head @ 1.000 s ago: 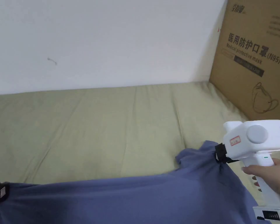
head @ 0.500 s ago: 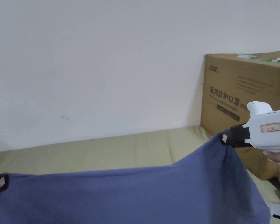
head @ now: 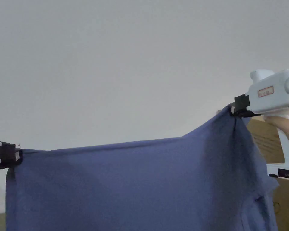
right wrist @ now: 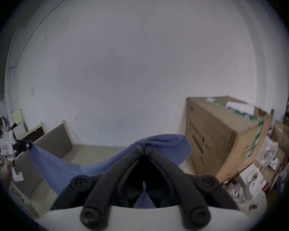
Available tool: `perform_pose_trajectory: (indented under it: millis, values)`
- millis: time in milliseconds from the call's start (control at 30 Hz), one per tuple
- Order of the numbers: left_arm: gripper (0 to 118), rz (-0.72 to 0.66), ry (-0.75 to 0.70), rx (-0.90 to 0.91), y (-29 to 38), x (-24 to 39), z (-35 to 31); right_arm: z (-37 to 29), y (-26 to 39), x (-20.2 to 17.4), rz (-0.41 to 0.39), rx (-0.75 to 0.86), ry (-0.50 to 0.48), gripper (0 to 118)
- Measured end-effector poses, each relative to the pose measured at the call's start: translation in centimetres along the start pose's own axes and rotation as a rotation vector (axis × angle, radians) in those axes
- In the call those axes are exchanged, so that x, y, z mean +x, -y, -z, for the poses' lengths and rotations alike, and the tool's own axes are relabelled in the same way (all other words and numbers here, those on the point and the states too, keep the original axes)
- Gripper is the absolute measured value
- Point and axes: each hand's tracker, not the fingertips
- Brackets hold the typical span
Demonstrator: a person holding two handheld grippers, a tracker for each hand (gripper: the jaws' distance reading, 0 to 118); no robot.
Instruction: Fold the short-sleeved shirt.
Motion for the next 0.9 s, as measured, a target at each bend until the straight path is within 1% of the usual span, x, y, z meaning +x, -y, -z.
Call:
perform_pose_trajectory:
  millis: [100,300,400,500,600,700,833,900]
  values:
    - [2,-0.003,-0.013,0.037,-2.2,0.3,1.5,1.1,-2.9,-0.9,-0.014,0.045,0.015,1]
    - [2,-0.036,-0.027,0.112,-4.8,0.1,5.4,3.7,-7.0,-2.5,-0.096,0.116,0.077,1]
    - [2,-0.035,-0.044,0.114,-4.6,0.5,8.3,5.5,-7.6,-2.9,-0.111,0.125,0.087,1]
    - [2,-0.012,-0.057,0.098,-3.4,0.7,11.0,7.2,-5.7,-3.2,-0.12,0.115,0.097,1]
    - [2,-0.003,-0.064,0.034,-0.5,0.2,14.6,10.7,-1.5,-2.1,-0.107,0.039,0.1,1]
    - [2,-0.023,-0.055,-0.074,4.8,0.5,17.8,14.1,5.6,-0.4,-0.055,-0.086,0.109,1]
    - [2,-0.092,-0.03,-0.263,14.9,-0.7,20.6,17.1,18.6,2.2,0.007,-0.312,0.111,1]
    - [2,-0.117,-0.022,-0.362,20.3,-1.4,20.8,17.0,25.4,3.4,0.01,-0.44,0.105,1]
